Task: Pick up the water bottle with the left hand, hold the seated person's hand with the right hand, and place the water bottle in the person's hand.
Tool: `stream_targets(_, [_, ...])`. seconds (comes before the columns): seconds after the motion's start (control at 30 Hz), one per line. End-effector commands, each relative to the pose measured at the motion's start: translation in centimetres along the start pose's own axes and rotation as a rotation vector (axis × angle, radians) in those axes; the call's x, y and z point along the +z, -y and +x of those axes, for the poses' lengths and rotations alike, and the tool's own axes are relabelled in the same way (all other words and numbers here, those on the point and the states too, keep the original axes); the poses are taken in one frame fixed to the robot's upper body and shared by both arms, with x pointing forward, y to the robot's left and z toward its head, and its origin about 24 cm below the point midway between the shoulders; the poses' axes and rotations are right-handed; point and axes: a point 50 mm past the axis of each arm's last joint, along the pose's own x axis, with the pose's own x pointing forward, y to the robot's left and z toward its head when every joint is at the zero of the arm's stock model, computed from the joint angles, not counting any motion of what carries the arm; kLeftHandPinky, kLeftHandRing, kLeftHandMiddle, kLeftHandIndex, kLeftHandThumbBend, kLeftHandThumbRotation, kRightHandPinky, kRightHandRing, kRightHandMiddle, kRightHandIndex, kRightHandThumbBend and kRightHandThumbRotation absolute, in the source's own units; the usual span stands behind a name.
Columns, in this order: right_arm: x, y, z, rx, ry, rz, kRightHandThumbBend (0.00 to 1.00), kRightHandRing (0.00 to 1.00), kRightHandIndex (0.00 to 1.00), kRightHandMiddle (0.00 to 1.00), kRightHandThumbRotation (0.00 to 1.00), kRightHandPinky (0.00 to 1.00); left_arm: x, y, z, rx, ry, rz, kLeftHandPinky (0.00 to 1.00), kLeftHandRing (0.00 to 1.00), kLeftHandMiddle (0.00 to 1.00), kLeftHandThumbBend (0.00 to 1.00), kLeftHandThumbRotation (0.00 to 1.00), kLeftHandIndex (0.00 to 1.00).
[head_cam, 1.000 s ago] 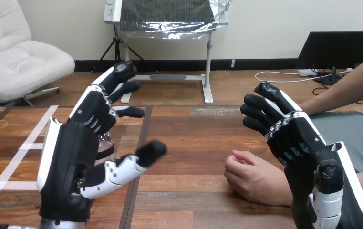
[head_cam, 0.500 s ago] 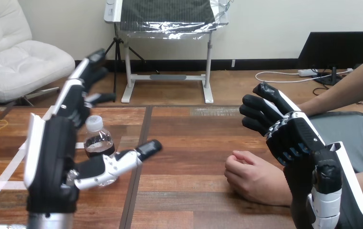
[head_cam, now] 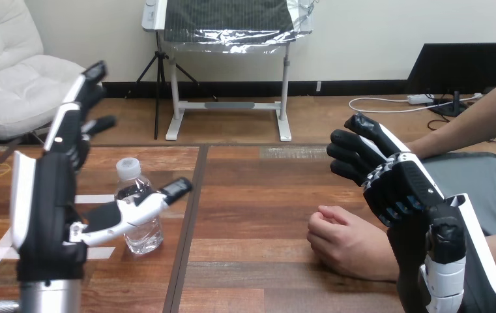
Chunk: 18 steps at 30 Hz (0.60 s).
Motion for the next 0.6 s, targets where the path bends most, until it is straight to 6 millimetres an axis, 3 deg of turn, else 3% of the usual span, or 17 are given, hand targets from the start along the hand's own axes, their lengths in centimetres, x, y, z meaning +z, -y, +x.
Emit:
stream_targets(0.0, [0.7, 0.3, 1.1, 0.015, 0.064, -0.015, 0.74, 0.85, 0.88, 0.86, 1.00, 0.84, 0.1, -0.6, 1.6, 0.025, 0.048, 0.016, 0.86, 0.94, 0.95, 1.00, 0.01, 0.91])
stream_targets(0.57, [0.7, 0.4, 1.1, 0.017, 0.060, -0.023, 0.75, 0.86, 0.88, 0.86, 1.00, 0.84, -0.9, -1.8, 2.7, 0.084, 0.004, 0.080, 0.93, 0.94, 0.95, 1.00, 0.06, 0.92])
